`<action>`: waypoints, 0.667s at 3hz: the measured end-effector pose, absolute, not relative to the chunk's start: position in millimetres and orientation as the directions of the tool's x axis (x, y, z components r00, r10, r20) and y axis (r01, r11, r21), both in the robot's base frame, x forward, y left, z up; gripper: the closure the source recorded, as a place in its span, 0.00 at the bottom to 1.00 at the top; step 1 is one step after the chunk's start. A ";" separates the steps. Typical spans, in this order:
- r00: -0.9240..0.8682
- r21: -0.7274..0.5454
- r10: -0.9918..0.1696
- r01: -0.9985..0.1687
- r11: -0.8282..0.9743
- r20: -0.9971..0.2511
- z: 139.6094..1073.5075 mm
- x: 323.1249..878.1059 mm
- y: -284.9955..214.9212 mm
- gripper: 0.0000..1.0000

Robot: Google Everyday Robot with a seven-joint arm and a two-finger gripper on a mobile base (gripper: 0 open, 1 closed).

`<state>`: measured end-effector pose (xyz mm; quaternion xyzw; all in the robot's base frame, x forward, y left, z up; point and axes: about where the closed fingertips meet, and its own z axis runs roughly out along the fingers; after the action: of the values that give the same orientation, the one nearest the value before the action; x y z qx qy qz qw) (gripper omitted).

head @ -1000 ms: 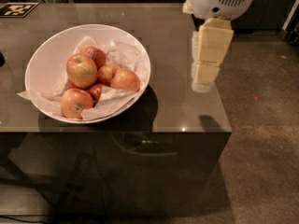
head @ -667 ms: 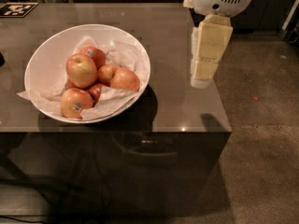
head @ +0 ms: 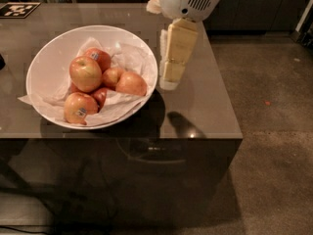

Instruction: Pick apple from white bowl

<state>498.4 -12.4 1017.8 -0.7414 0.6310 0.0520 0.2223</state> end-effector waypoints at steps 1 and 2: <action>0.237 -0.249 -0.885 -0.958 -0.144 -0.401 1014.3 499.2 6.9 0.00; 0.238 -0.249 -0.885 -0.958 -0.145 -0.401 1014.2 499.2 7.1 0.00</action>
Offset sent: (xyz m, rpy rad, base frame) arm 0.0011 0.0201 -0.0035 0.0421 0.0205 0.0564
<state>499.2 7.1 1014.2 -0.7523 0.6123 0.0793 0.2298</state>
